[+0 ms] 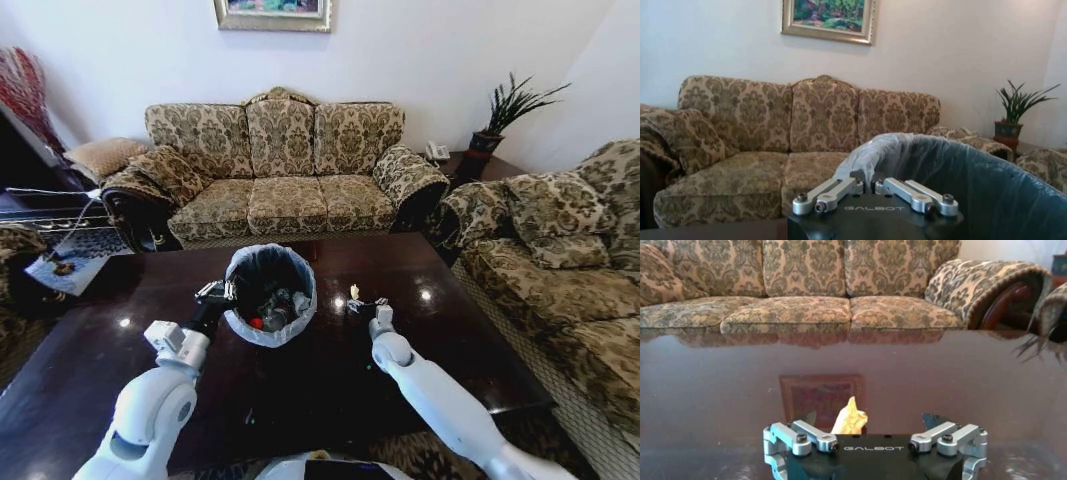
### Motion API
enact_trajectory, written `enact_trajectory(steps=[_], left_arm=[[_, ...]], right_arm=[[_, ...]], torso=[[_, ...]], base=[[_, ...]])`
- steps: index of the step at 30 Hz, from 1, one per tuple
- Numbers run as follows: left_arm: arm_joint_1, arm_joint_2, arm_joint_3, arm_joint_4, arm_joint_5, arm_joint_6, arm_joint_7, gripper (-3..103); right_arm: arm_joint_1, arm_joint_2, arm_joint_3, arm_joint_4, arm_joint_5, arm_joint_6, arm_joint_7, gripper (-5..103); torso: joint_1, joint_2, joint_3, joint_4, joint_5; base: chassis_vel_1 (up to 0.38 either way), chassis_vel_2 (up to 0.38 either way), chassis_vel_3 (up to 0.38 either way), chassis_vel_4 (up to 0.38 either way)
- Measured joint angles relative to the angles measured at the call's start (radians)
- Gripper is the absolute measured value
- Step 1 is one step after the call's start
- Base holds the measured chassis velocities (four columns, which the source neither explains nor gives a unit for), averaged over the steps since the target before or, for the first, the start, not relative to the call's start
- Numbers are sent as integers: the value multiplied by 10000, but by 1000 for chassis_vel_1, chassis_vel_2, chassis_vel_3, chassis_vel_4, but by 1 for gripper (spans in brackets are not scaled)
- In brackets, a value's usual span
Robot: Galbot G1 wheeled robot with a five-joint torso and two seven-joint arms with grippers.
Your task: Move to the front of the table and place the trash on the table into the trash bin.
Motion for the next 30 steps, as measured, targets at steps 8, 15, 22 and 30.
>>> enact_trajectory(steps=[8,15,22,30], left_arm=[[-16,-33,5,91,12,2,6,3],[-29,-62,20,154,10,5,37,3],[-60,-44,25,115,-46,11,56,3],[-145,-28,33,163,-72,16,60,3]], right_arm=[[381,254,-48,-666,13,146,-904,87],[839,514,-61,-1422,6,145,-1355,54],[1013,676,-45,-1856,4,116,-1562,33],[1014,694,-20,-2080,2,129,-1697,6]], torso=[[-6,0,-2,2,-2],[-6,0,-2,3,-2],[-5,0,-1,1,-1],[-5,1,-3,2,0]], base=[[0,0,0,0],[0,0,0,0],[0,0,0,0],[0,0,0,0]])
